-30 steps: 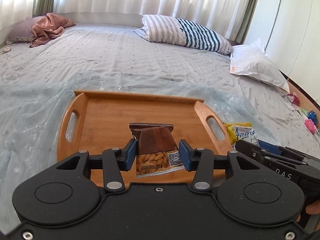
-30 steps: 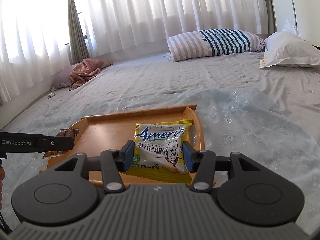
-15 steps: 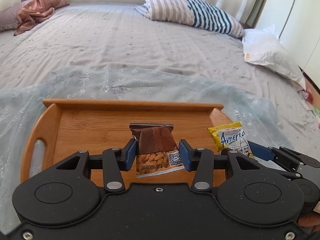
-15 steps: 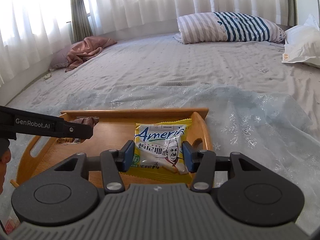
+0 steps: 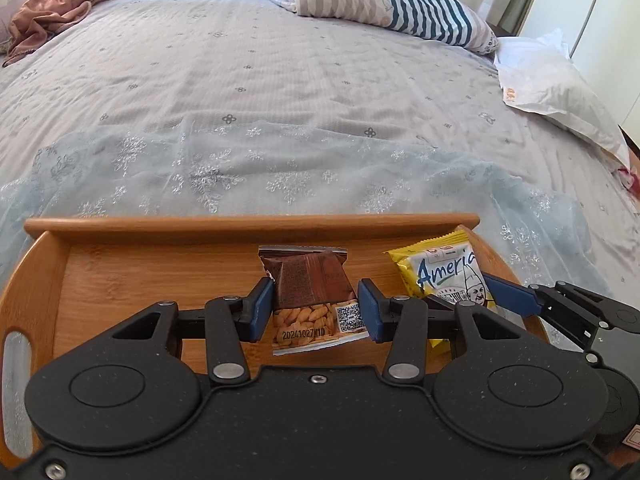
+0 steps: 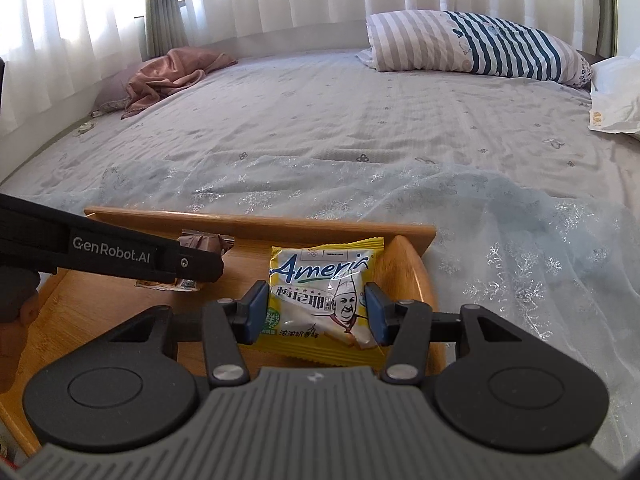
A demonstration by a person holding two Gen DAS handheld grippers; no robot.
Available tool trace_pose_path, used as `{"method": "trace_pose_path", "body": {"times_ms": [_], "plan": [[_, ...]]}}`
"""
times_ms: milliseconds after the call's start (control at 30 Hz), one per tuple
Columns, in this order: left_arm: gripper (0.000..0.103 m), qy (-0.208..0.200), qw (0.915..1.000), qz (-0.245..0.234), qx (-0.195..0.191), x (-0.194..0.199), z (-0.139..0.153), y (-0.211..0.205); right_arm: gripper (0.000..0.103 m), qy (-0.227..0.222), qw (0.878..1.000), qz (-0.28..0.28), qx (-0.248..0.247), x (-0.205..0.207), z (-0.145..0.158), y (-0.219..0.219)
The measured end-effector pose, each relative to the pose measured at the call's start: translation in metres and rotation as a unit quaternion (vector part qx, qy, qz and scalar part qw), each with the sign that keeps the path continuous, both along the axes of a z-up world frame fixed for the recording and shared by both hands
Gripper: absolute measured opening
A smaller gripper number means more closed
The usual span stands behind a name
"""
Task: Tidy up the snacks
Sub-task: 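Place the almond bar on the tray with the left tool while the right tool places the America packet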
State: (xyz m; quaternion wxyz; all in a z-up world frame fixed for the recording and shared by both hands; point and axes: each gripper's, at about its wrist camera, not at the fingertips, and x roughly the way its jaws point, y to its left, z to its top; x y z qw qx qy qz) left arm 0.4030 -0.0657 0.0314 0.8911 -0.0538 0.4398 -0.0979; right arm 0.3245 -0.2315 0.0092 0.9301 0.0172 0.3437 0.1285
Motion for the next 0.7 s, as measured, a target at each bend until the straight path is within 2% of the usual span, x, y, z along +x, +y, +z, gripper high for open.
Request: {"method": "trace_pose_path", "body": {"times_ms": [333,700], "plan": [[0.044,-0.001,1.0000,-0.002,0.009,0.007,-0.007,-0.003,0.056,0.011,1.000,-0.007,0.012,0.015,-0.005,-0.001],[0.044,-0.013,0.9994,-0.012,0.029,0.006,-0.008,-0.013,0.057,0.009,1.000,-0.011,0.003,0.017,-0.007,0.003]]}}
